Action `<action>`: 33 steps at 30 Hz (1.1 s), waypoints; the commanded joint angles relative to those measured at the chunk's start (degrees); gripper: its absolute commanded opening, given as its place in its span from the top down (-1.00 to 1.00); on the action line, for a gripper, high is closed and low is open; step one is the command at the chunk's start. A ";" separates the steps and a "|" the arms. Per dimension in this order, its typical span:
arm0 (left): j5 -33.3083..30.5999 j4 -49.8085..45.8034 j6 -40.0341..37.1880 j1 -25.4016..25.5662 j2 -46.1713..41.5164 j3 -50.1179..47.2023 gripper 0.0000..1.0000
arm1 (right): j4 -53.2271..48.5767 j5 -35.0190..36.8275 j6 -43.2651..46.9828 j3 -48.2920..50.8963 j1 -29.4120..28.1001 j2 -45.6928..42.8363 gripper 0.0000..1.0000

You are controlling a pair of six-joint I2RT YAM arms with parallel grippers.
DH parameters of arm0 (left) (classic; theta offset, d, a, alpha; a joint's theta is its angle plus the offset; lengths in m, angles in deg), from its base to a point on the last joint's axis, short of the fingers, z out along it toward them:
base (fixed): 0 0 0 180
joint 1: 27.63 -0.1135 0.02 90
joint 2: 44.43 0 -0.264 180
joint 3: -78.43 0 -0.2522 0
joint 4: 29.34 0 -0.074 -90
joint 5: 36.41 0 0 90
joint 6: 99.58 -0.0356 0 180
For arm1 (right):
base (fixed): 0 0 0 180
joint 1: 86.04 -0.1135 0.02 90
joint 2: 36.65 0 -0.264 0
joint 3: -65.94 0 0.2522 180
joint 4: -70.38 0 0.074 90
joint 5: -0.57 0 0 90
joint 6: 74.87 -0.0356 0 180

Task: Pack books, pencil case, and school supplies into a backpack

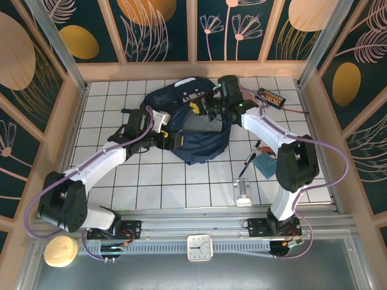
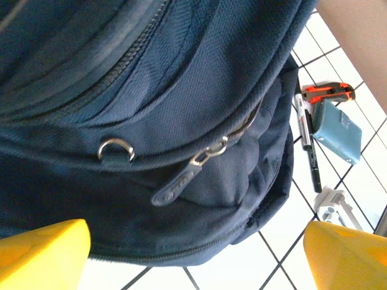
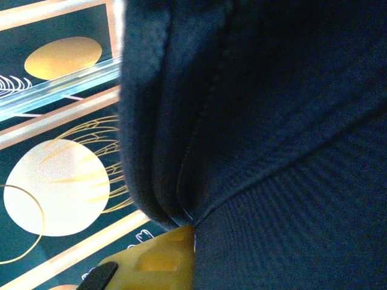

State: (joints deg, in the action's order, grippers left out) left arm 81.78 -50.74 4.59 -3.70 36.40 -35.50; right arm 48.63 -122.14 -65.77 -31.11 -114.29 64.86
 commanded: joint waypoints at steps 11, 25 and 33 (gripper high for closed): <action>5.88 2.07 -6.38 -0.87 9.26 7.75 -0.54 | 2.69 -2.27 -0.24 -4.35 1.49 -4.82 1.00; 12.48 -0.01 -9.33 -0.88 12.46 8.51 0.34 | 2.43 -2.80 0.31 -3.76 2.63 -4.89 1.00; 4.98 -5.23 -10.65 -1.05 13.81 10.48 1.00 | 1.57 -2.38 1.35 -2.73 3.27 -5.79 1.00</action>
State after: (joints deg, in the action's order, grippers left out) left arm 91.46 -52.58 -4.30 -4.38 49.54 -26.54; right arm 46.97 -123.80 -65.64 -32.20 -112.12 64.73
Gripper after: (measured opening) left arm 0.045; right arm 0.090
